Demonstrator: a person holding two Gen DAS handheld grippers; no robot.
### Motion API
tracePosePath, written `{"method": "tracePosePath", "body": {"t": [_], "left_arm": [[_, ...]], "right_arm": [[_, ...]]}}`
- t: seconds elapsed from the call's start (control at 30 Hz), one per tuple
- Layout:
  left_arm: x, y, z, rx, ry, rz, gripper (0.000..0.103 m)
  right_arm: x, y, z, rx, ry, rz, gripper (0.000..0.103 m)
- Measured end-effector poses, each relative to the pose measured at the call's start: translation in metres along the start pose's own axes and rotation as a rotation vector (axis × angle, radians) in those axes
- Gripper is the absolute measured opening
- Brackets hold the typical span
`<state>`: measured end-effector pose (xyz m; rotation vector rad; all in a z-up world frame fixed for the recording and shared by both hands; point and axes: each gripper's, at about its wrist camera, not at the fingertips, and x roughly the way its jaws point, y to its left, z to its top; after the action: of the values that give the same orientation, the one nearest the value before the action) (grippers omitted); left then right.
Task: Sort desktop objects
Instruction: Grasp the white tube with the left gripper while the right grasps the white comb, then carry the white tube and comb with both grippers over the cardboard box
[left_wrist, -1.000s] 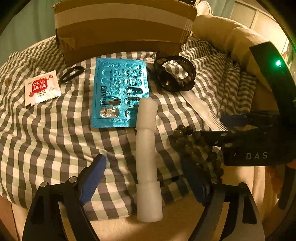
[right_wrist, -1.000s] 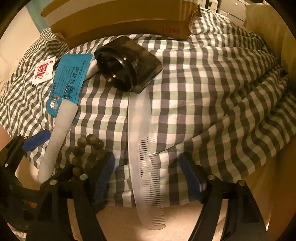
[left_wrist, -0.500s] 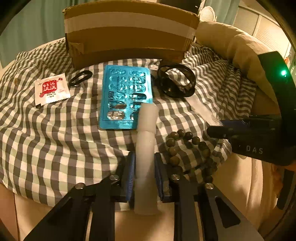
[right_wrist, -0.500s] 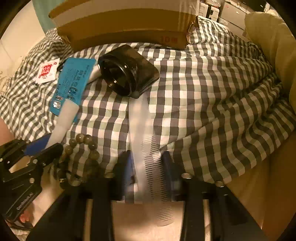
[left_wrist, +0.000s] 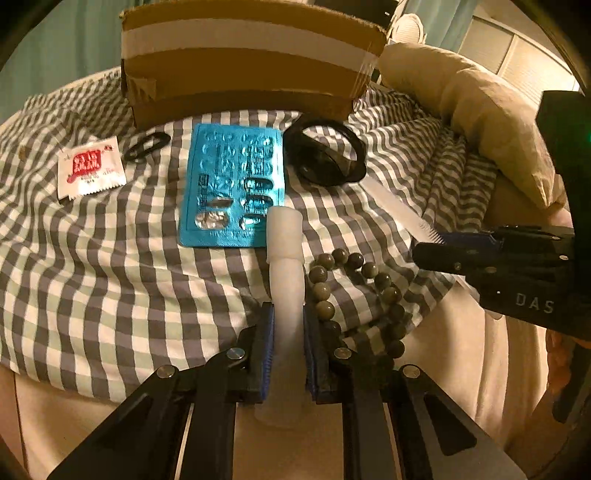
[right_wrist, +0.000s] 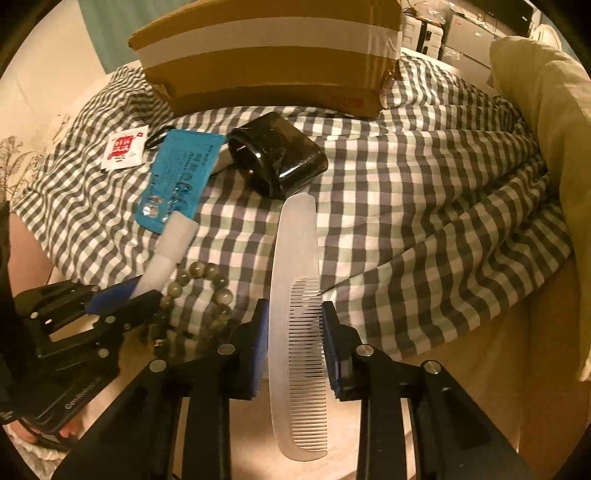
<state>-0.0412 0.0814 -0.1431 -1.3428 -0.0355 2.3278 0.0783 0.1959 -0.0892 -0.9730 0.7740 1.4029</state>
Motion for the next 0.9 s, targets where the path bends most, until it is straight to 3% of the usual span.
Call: {"method": "tracePosePath", "body": {"t": [0.2, 0.9], "left_arm": [[-0.016, -0.003, 0.002, 0.0, -0.067, 0.013, 0.013], [-0.078, -0.005, 0.04, -0.056, -0.253, -0.088, 0.013]], "right_arm": [[-0.008, -0.001, 0.006, 0.005, -0.025, 0.015, 0.027], [-0.062, 0.01, 0.029, -0.005, -0.164, 0.147, 0.027]]}}
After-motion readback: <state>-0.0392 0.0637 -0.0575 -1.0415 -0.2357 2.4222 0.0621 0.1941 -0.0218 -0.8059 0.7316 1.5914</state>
